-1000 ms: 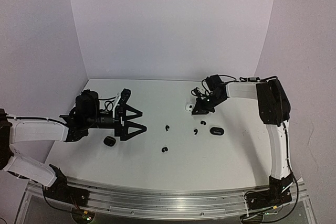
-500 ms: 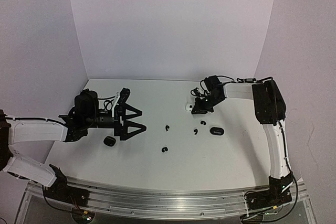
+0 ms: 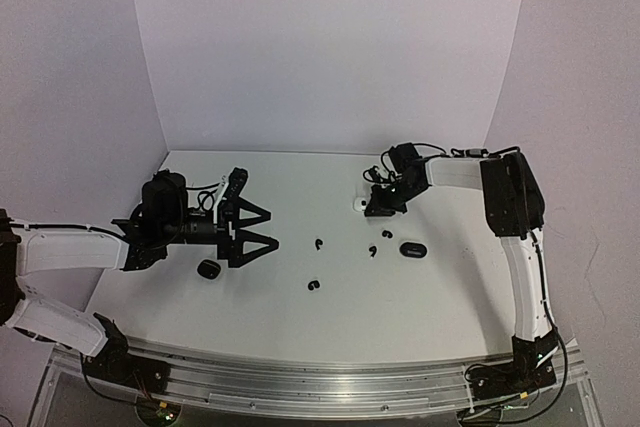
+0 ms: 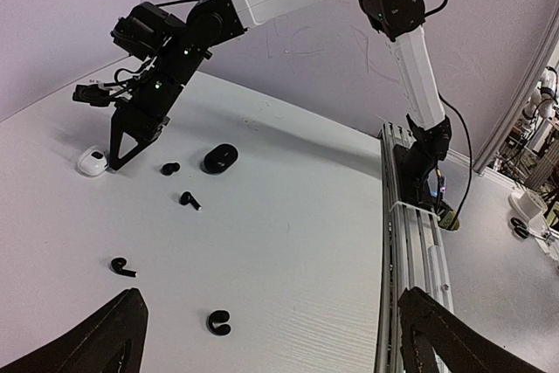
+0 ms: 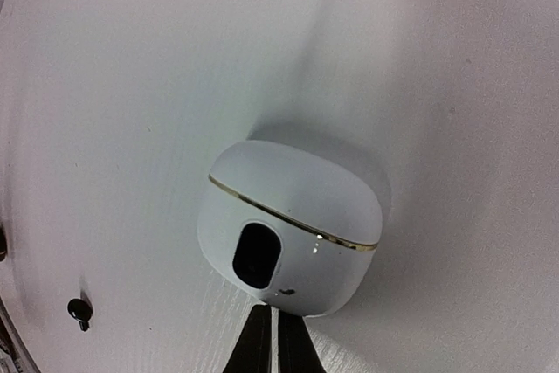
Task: Insert the wireless bluetooth earbuds into the charging case
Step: Adjust the charging case with the earbuds at the center of the board, then pick up the charging case from the center of the board.
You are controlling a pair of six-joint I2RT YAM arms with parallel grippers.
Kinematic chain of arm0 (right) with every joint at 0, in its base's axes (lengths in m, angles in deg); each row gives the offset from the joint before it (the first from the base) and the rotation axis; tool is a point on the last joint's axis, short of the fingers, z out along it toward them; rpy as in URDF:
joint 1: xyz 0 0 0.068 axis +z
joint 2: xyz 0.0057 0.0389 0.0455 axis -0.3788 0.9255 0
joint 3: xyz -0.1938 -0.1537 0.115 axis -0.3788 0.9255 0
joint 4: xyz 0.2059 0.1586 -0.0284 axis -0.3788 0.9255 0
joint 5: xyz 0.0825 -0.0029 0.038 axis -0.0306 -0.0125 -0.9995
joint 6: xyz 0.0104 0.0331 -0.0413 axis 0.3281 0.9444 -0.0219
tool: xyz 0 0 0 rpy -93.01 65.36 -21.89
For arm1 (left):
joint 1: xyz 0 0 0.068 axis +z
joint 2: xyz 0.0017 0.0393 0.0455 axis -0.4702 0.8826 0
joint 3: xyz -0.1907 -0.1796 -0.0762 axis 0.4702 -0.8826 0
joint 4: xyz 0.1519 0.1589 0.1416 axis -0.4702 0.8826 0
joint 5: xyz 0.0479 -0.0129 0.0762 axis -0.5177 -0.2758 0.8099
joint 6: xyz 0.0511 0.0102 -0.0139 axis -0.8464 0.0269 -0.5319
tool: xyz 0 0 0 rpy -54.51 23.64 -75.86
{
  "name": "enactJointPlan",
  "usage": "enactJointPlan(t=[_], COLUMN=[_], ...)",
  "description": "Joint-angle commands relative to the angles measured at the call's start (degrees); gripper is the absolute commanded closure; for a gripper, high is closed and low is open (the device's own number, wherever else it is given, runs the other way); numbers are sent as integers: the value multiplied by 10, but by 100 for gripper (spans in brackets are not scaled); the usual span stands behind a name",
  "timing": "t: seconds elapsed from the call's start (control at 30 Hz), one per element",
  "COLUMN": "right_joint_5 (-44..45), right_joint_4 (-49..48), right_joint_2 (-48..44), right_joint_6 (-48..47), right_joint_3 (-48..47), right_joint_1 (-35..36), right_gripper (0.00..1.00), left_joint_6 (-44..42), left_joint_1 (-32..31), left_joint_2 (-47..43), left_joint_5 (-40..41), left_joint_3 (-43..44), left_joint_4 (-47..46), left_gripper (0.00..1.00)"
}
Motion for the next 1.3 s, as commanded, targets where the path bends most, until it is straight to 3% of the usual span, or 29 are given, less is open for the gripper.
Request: enactJointPlan(t=[0.0, 0.2, 0.33, 0.47, 0.53, 0.67, 0.77, 1.27], right_joint_5=[8, 8, 14, 10, 7, 45, 58, 67], right_joint_4=[1, 2, 7, 20, 29, 46, 83, 110], right_joint_2=[-11, -104, -217, -322, -367, -413, -402, -264], right_joint_6=[-3, -51, -142, -294, -390, -529, -577, -673], right_joint_3=[-34, 25, 102, 226, 285, 361, 363, 318], right_joint_1=[3, 3, 3, 3, 2, -5, -21, -50], right_gripper=[95, 86, 55, 24, 19, 14, 14, 20], left_joint_6=[-13, -20, -18, -15, -15, -20, -21, -32], left_joint_1=[2, 2, 2, 2, 2, 2, 2, 2], left_joint_2=[-17, -27, -30, -30, -32, -36, -37, -41], left_joint_5=[0, 5, 5, 1, 0, -1, -3, -9], left_joint_3=[5, 4, 2, 0, 0, 4, 7, 20], left_joint_4=[-10, 0, -3, -13, -11, 0, 4, 28], left_gripper=[1, 0, 1, 1, 1, 1, 1, 1])
